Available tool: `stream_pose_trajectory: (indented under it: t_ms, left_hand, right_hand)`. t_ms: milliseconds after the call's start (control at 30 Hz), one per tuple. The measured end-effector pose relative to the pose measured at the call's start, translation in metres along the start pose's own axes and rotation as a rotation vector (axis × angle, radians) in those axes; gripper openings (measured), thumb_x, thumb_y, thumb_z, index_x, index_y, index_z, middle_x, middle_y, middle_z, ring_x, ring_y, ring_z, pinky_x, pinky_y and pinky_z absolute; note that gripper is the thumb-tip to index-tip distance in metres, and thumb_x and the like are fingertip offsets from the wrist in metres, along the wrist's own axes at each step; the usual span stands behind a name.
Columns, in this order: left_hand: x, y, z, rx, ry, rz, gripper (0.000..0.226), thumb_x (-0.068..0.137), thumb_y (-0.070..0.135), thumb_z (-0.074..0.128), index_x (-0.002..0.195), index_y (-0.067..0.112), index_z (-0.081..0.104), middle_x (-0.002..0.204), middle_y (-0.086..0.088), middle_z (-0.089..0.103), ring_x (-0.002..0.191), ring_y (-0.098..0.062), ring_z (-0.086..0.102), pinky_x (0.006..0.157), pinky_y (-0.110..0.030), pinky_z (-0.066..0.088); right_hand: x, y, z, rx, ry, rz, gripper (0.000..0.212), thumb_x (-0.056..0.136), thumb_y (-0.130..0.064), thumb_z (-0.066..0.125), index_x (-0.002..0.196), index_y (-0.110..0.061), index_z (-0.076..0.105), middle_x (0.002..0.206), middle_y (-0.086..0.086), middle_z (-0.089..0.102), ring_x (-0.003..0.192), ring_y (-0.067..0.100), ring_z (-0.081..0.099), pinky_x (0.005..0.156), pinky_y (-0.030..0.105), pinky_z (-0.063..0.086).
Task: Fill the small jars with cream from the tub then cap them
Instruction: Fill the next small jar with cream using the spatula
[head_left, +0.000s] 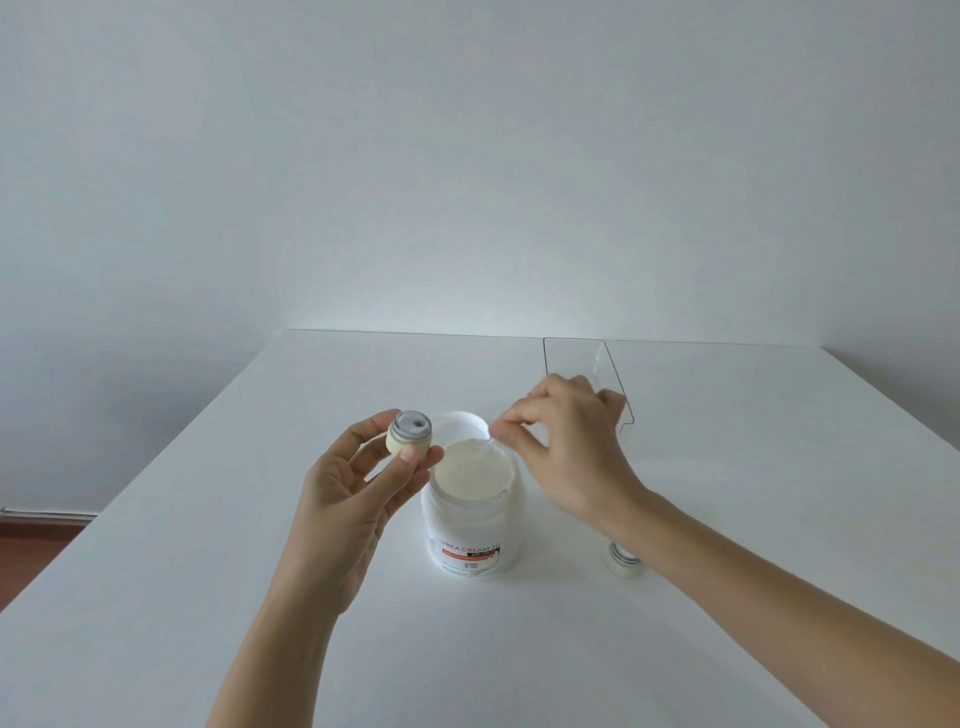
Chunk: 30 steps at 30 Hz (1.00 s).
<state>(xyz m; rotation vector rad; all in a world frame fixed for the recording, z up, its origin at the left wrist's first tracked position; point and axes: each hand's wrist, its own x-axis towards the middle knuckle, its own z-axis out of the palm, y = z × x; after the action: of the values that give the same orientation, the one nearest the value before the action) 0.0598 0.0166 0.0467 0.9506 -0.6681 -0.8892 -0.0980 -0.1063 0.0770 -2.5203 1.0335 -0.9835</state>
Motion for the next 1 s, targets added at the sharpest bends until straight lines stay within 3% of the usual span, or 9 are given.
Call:
stream_pose_trajectory:
  t_ms: [233, 400, 567, 700, 767, 800, 867, 933, 1000]
  left_hand:
    - [-0.002, 0.001, -0.001, 0.049, 0.023, -0.003, 0.035, 0.074, 0.024, 0.071, 0.107, 0.011, 0.072, 0.101, -0.007, 0.074, 0.086, -0.017, 0.074, 0.074, -0.019, 0.056]
    - [-0.002, 0.002, -0.003, 0.072, 0.017, 0.002, 0.030, 0.072, 0.025, 0.073, 0.100, 0.016, 0.078, 0.096, -0.003, 0.075, 0.083, -0.014, 0.073, 0.074, -0.018, 0.056]
    - [-0.003, 0.001, -0.003, 0.079, 0.005, 0.013, 0.034, 0.072, 0.021, 0.073, 0.104, 0.012, 0.074, 0.091, 0.000, 0.074, 0.079, -0.012, 0.072, 0.073, -0.018, 0.056]
    - [-0.003, 0.002, -0.002, 0.098, 0.019, 0.036, 0.037, 0.068, 0.023, 0.075, 0.104, 0.011, 0.073, 0.091, 0.001, 0.073, 0.082, -0.014, 0.074, 0.074, -0.018, 0.057]
    - [-0.003, 0.002, -0.002, 0.116, 0.023, 0.051, 0.039, 0.068, 0.022, 0.075, 0.105, 0.009, 0.071, 0.092, 0.003, 0.075, 0.085, -0.017, 0.075, 0.075, -0.019, 0.057]
    - [-0.003, 0.003, -0.001, 0.127, 0.025, 0.056, 0.040, 0.068, 0.021, 0.076, 0.105, 0.008, 0.070, 0.093, 0.003, 0.076, 0.086, -0.019, 0.076, 0.075, -0.019, 0.057]
    - [-0.004, 0.003, -0.001, 0.140, 0.030, 0.058, 0.043, 0.066, 0.021, 0.078, 0.106, 0.006, 0.069, 0.094, 0.003, 0.077, 0.089, -0.023, 0.076, 0.076, -0.020, 0.058]
    - [-0.004, 0.003, 0.000, 0.154, 0.033, 0.051, 0.045, 0.066, 0.021, 0.080, 0.106, 0.005, 0.068, 0.096, 0.001, 0.077, 0.091, -0.025, 0.076, 0.077, -0.022, 0.058]
    - [-0.005, 0.004, 0.002, 0.176, 0.030, 0.043, 0.046, 0.065, 0.019, 0.085, 0.106, 0.006, 0.069, 0.097, -0.001, 0.077, 0.092, -0.026, 0.076, 0.080, -0.025, 0.060]
  right_hand:
    - [0.009, -0.006, 0.008, -0.267, -0.226, -0.136, 0.028, 0.093, -0.042, 0.053, 0.083, -0.023, 0.072, 0.084, -0.004, 0.054, 0.093, 0.021, 0.041, 0.067, 0.031, 0.007]
    - [0.013, -0.007, 0.006, -0.090, -0.338, 0.018, 0.033, 0.092, -0.038, 0.055, 0.075, -0.015, 0.070, 0.072, -0.001, 0.063, 0.093, 0.023, 0.047, 0.070, 0.036, 0.014]
    - [0.016, 0.000, -0.003, 0.068, -0.315, 0.255, 0.034, 0.093, -0.037, 0.055, 0.077, -0.012, 0.073, 0.037, -0.013, 0.047, 0.069, 0.014, 0.053, 0.082, 0.036, 0.025]
    - [0.021, 0.008, -0.009, 0.137, -0.319, 0.373, 0.039, 0.095, -0.037, 0.052, 0.082, -0.007, 0.073, 0.030, -0.021, 0.042, 0.059, 0.012, 0.046, 0.081, 0.036, 0.027]
    - [0.025, 0.010, -0.013, 0.211, -0.319, 0.423, 0.035, 0.094, -0.036, 0.053, 0.079, -0.012, 0.074, 0.044, -0.022, 0.056, 0.068, 0.017, 0.055, 0.090, 0.035, 0.034]
    - [0.027, 0.012, -0.014, 0.253, -0.313, 0.444, 0.033, 0.094, -0.036, 0.054, 0.075, -0.016, 0.073, 0.064, -0.017, 0.069, 0.080, 0.021, 0.062, 0.099, 0.039, 0.036]
    - [0.031, 0.014, -0.017, 0.302, -0.295, 0.478, 0.031, 0.093, -0.036, 0.055, 0.069, -0.022, 0.069, 0.103, 0.010, 0.073, 0.105, 0.027, 0.062, 0.107, 0.048, 0.034]
    - [0.035, 0.015, -0.021, 0.328, -0.299, 0.512, 0.029, 0.092, -0.037, 0.056, 0.070, -0.023, 0.069, 0.115, 0.016, 0.068, 0.114, 0.028, 0.058, 0.107, 0.047, 0.035]
    - [0.039, 0.016, -0.026, 0.395, -0.305, 0.534, 0.027, 0.092, -0.036, 0.057, 0.072, -0.021, 0.069, 0.114, 0.010, 0.068, 0.114, 0.024, 0.058, 0.100, 0.037, 0.042]
